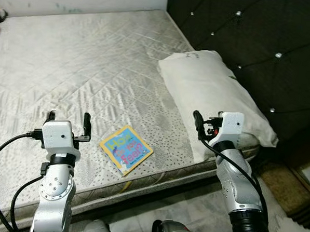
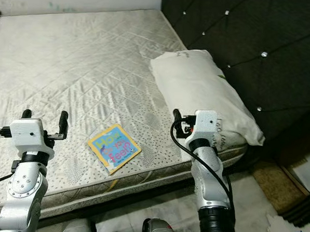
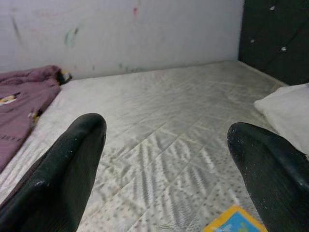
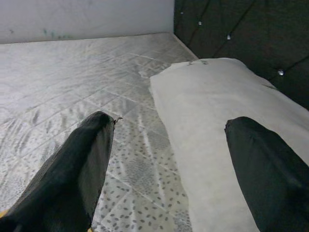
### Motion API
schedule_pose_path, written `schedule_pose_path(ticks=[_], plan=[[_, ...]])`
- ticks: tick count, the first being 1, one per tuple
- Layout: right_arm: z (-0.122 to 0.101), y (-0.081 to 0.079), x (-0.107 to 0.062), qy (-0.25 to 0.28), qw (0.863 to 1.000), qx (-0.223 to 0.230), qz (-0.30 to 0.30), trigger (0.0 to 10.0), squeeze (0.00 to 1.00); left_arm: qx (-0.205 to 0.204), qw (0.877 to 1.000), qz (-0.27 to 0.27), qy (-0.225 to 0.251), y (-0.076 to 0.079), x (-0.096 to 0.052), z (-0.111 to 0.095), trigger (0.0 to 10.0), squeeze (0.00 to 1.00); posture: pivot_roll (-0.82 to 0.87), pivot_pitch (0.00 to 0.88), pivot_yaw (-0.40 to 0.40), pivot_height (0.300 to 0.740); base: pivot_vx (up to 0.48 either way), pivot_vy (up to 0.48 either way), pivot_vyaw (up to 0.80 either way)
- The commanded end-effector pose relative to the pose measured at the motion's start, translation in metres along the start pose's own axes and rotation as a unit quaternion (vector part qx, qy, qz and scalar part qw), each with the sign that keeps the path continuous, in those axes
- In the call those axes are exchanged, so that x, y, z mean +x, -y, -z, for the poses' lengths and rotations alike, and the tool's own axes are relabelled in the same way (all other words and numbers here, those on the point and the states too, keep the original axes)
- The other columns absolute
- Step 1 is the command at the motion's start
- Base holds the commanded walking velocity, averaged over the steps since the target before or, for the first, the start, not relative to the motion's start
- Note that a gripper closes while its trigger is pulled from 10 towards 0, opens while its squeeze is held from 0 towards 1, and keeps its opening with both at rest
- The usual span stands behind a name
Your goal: Clean up the room
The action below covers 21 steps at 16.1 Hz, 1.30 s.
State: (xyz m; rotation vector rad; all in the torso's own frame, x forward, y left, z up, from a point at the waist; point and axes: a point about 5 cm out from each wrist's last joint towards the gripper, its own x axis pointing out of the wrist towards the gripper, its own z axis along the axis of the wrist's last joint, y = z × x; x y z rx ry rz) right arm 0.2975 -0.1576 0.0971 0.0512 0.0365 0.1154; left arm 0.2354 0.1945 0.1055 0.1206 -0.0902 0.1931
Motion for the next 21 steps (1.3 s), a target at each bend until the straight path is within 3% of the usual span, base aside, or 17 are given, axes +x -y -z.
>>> schedule_pose_path(ticks=[1, 14, 21], plan=[[-0.004, 0.0, 0.0, 0.004, 1.0, -0.005, -0.003, 10.0, 0.0, -0.003, 1.0, -0.009, -0.002, -0.002, 0.0, -0.001, 10.0, 0.0, -0.02, 0.087, -0.024, 0.74, 0.0, 0.0, 0.0], [-0.003, -0.002, 0.003, 0.0, 1.0, -0.008, -0.018, 10.0, 0.0, -0.002, 1.0, -0.01, -0.007, 0.001, 0.004, 0.0, 10.0, 0.0, -0.02, 0.079, -0.03, 0.603, 0.0, 0.0, 0.0], [-0.005, -0.005, 0.011, 0.001, 0.999, -0.014, -0.034, 10.0, 0.0, -0.004, 1.0, -0.022, -0.012, -0.001, 0.007, 0.001, 10.0, 0.0, -0.02, 0.085, -0.035, 0.603, 0.0, 0.0, 0.0]])
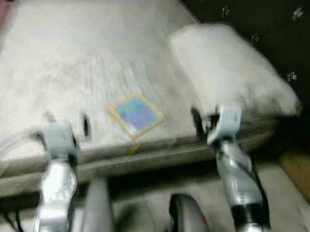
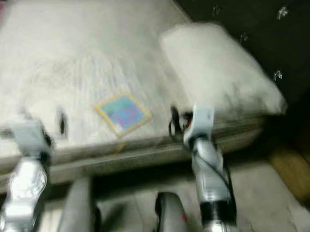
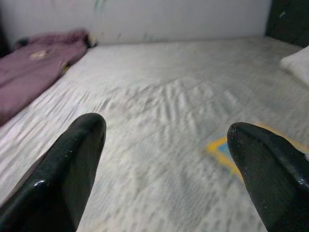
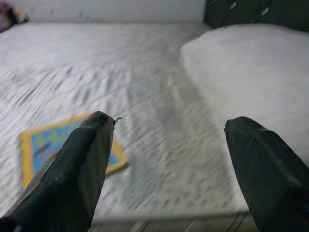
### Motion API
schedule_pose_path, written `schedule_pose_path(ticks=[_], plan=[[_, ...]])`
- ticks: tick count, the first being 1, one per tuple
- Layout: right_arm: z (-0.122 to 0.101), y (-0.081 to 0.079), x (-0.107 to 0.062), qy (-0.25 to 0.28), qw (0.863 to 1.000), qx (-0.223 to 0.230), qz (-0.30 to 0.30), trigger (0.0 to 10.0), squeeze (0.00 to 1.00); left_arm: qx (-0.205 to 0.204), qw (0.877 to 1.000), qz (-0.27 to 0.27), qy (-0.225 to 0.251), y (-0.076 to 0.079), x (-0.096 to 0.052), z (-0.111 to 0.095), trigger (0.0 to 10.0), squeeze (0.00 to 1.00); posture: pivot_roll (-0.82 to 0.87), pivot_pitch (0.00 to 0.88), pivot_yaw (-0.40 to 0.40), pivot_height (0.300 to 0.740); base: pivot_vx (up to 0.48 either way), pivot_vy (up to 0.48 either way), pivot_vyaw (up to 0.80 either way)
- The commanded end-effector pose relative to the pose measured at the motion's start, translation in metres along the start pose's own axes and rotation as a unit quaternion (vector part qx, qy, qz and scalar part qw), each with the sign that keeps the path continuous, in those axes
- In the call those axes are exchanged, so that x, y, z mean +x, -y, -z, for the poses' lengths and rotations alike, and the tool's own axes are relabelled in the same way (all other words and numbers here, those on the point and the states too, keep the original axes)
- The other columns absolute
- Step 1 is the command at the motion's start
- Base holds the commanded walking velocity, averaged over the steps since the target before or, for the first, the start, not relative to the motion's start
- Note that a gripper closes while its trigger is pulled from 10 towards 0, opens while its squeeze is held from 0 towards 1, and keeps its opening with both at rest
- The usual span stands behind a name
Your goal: Clean up the room
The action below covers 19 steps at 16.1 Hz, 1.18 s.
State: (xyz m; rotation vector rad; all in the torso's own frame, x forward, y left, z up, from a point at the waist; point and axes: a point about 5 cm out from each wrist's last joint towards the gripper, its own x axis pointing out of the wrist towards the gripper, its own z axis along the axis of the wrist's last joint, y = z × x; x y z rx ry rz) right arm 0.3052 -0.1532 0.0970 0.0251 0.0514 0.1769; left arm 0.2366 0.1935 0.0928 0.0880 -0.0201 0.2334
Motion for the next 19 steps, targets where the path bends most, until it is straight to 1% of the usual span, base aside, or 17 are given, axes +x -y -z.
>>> schedule_pose_path(ticks=[1, 5, 6, 8, 11, 12, 13, 15, 16, 19], plan=[[-0.0052, -0.0022, 0.0026, 0.009, 1.0, -0.002, -0.005, 10.0, 0.0, 0.007, 1.0, -0.006, 0.026, -0.0033, 0.0067, -0.0126, 10.0, 0.0, -0.02, 0.086, -0.036, 0.603, 0.0, 0.0, 0.0], [-0.0044, -0.0046, 0.0034, 0.01, 1.0, -0.004, -0.019, 10.0, 0.0, 0.006, 1.0, -0.01, 0.027, -0.0039, 0.0071, -0.0128, 10.0, 0.0, -0.02, 0.086, -0.036, 0.603, 0.0, 0.0, 0.0], [-0.0041, -0.0049, 0.0035, 0.01, 1.0, -0.004, -0.02, 10.0, 0.0, 0.005, 1.0, -0.01, 0.026, -0.0039, 0.0071, -0.0126, 10.0, 0.0, -0.02, 0.086, -0.036, 0.599, 0.0, 0.0, 0.0], [-0.0042, -0.0048, 0.0037, 0.01, 1.0, -0.004, -0.022, 10.0, 0.0, 0.005, 1.0, -0.009, 0.026, -0.0034, 0.0074, -0.0127, 10.0, 0.0, -0.02, 0.086, -0.036, 0.574, 0.0, 0.0, 0.0], [-0.0043, -0.0054, 0.0039, 0.011, 1.0, -0.005, -0.026, 10.0, 0.0, 0.005, 1.0, -0.011, 0.029, -0.0035, 0.0076, -0.0134, 10.0, 0.0, -0.02, 0.086, -0.036, 0.574, 0.0, 0.0, 0.0], [-0.0043, -0.0062, 0.0042, 0.01, 0.999, -0.016, -0.031, 10.0, 0.0, 0.004, 0.999, -0.012, 0.029, -0.0035, 0.0077, -0.0136, 10.0, 0.0, -0.02, 0.09, -0.038, 0.574, 0.0, 0.0, 0.0], [-0.0052, -0.008, 0.0043, 0.013, 0.999, -0.031, -0.038, 10.0, 0.0, 0.003, 0.999, -0.012, 0.031, -0.0034, 0.0077, -0.0144, 10.0, 0.0, -0.02, 0.09, -0.038, 0.574, 0.0, 0.0, 0.58], [-0.0053, -0.0082, 0.0041, 0.014, 0.999, -0.025, -0.037, 10.0, 0.0, 0.002, 0.999, -0.011, 0.031, -0.0033, 0.0079, -0.0144, 10.0, 0.0, -0.02, 0.09, -0.038, 0.574, 0.0, 0.0, 0.8], [-0.0049, -0.0077, 0.0042, 0.013, 0.999, -0.021, -0.035, 10.0, 0.0, 0.0, 1.0, -0.009, 0.03, -0.003, 0.008, -0.0142, 10.0, 0.0, -0.02, 0.09, -0.038, 0.574, 0.259, 0.0, 0.41], [-0.0047, -0.0065, 0.004, 0.013, 0.999, -0.022, -0.032, 10.0, 0.0, -0.002, 1.0, 0.002, 0.031, -0.0013, 0.0076, -0.0141, 10.0, 0.0, -0.03, 0.093, -0.035, 0.574, 0.33, 0.0, 0.0]])
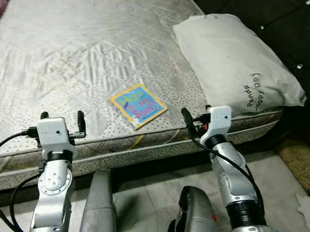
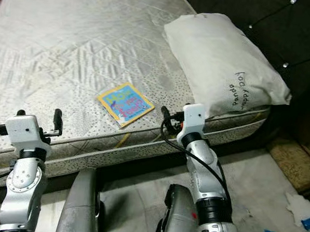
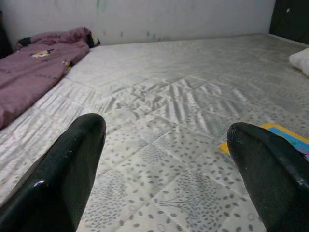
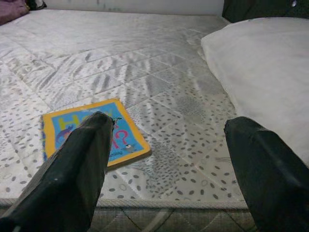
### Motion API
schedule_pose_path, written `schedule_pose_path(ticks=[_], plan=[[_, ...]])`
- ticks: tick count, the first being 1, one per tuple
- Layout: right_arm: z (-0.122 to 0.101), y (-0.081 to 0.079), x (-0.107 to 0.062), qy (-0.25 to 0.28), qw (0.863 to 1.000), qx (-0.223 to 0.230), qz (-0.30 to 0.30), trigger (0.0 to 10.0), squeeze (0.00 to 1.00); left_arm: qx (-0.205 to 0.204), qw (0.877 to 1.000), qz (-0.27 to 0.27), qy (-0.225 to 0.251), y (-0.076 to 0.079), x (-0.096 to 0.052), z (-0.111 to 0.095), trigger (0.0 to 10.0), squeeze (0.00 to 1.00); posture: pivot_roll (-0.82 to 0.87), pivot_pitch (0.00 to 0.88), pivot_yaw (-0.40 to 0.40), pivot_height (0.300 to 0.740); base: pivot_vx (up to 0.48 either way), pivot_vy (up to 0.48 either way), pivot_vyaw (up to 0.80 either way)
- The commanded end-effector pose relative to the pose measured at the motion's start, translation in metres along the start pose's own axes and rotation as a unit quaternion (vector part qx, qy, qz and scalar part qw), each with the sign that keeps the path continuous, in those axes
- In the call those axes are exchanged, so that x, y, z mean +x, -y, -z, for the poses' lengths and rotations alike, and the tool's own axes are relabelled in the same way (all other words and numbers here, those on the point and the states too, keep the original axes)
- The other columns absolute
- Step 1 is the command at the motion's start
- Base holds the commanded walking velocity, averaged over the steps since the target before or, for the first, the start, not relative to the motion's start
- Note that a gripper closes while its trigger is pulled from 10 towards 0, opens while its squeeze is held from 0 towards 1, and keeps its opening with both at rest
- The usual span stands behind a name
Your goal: Clean up the room
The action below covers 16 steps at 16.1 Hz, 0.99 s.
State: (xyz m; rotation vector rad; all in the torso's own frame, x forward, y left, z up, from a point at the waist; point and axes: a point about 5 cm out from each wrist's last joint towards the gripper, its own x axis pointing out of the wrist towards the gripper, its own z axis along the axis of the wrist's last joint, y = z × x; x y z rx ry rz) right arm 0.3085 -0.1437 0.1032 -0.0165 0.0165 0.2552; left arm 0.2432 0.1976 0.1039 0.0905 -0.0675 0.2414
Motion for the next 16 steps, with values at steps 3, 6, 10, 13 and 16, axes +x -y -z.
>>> schedule_pose_path(ticks=[3, 6, 10, 13, 16], plan=[[0.0017, 0.0026, -0.0011, -0.002, 1.0, -0.001, 0.007, 10.0, 0.0, -0.002, 1.0, 0.01, 0.007, 0.0025, 0.0, -0.0032, 10.0, 0.0, -0.03, 0.094, -0.034, 0.574, 0.378, 0.0, 0.0], [0.001, 0.0021, -0.0009, 0.0, 1.0, -0.006, 0.004, 10.0, 0.0, -0.002, 1.0, 0.011, 0.006, 0.0027, 0.0001, -0.0032, 10.0, 0.0, -0.02, 0.094, -0.035, 0.574, 0.395, 0.0, 0.41], [0.0016, 0.0042, -0.001, -0.001, 1.0, 0.001, 0.011, 10.0, 0.0, -0.003, 1.0, 0.014, 0.006, 0.0035, 0.0004, -0.003, 10.0, 0.0, -0.03, 0.094, -0.034, 0.574, 0.394, 0.0, 0.4], [0.0021, 0.0043, -0.0008, -0.001, 1.0, 0.003, 0.011, 10.0, 0.0, -0.004, 1.0, 0.012, 0.001, 0.0043, 0.0012, -0.0015, 10.0, 0.0, -0.02, 0.091, -0.035, 0.574, 0.117, 0.0, 0.0], [0.0029, 0.0047, -0.0001, -0.002, 1.0, 0.002, 0.011, 10.0, 0.0, -0.004, 1.0, 0.011, -0.003, 0.0044, 0.0012, -0.0005, 10.0, 0.0, -0.02, 0.087, -0.037, 0.574, 0.0, 0.0, 0.0]])
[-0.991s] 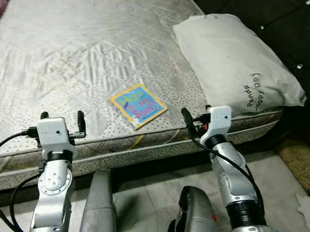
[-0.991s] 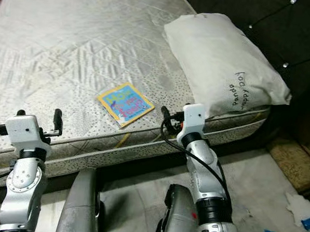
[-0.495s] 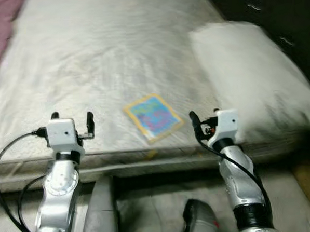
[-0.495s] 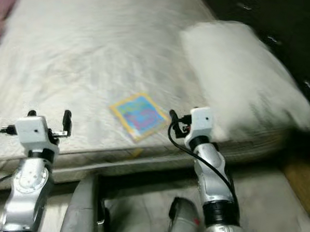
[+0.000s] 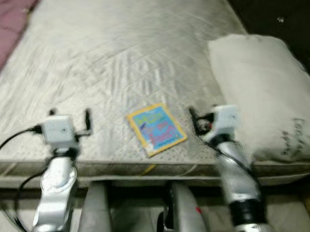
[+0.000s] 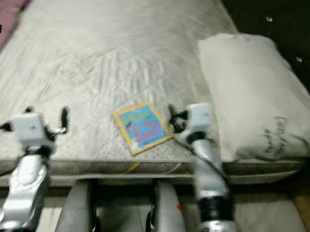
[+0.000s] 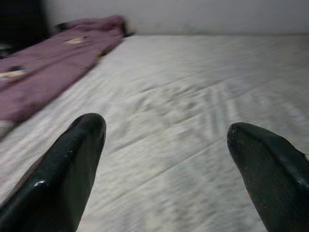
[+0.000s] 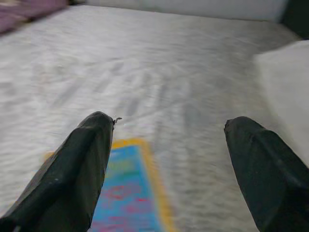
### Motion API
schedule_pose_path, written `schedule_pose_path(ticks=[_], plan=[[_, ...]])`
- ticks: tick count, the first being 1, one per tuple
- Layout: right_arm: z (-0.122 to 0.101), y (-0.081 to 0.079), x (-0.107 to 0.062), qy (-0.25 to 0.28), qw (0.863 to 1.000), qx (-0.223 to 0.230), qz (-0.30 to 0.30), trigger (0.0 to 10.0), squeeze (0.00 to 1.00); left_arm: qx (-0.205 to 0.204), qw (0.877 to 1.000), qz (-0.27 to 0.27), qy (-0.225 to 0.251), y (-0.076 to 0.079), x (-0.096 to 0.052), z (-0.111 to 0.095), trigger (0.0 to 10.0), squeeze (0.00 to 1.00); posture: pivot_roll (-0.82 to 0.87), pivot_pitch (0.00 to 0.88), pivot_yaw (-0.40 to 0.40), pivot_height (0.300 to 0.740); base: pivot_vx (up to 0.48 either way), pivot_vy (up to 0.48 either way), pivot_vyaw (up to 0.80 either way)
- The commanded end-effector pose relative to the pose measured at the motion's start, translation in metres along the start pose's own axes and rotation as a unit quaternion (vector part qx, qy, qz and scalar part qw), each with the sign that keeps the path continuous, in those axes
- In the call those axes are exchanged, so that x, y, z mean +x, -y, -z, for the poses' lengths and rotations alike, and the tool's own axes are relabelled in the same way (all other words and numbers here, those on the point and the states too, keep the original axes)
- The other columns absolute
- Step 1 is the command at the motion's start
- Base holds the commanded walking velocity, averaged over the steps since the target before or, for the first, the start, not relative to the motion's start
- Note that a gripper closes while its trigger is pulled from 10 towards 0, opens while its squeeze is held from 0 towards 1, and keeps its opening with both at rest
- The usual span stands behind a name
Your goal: Clean up the room
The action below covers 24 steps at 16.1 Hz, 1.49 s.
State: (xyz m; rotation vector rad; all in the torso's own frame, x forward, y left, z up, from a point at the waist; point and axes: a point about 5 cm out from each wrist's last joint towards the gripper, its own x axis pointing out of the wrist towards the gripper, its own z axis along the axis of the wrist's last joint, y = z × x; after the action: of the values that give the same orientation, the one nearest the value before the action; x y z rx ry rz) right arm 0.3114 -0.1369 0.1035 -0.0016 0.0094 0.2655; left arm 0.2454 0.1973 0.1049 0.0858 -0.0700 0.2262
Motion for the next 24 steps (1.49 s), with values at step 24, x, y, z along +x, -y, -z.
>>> schedule_pose_path(ticks=[24], plan=[[0.001, 0.033, -0.02, -0.017, 0.998, -0.026, 0.047, 10.0, 0.0, -0.158, 0.982, -0.055, -0.09, 0.026, 0.04, 0.016, 10.0, 0.0, -0.11, 0.119, -0.047, 0.497, 0.0, 0.0, -0.21]])
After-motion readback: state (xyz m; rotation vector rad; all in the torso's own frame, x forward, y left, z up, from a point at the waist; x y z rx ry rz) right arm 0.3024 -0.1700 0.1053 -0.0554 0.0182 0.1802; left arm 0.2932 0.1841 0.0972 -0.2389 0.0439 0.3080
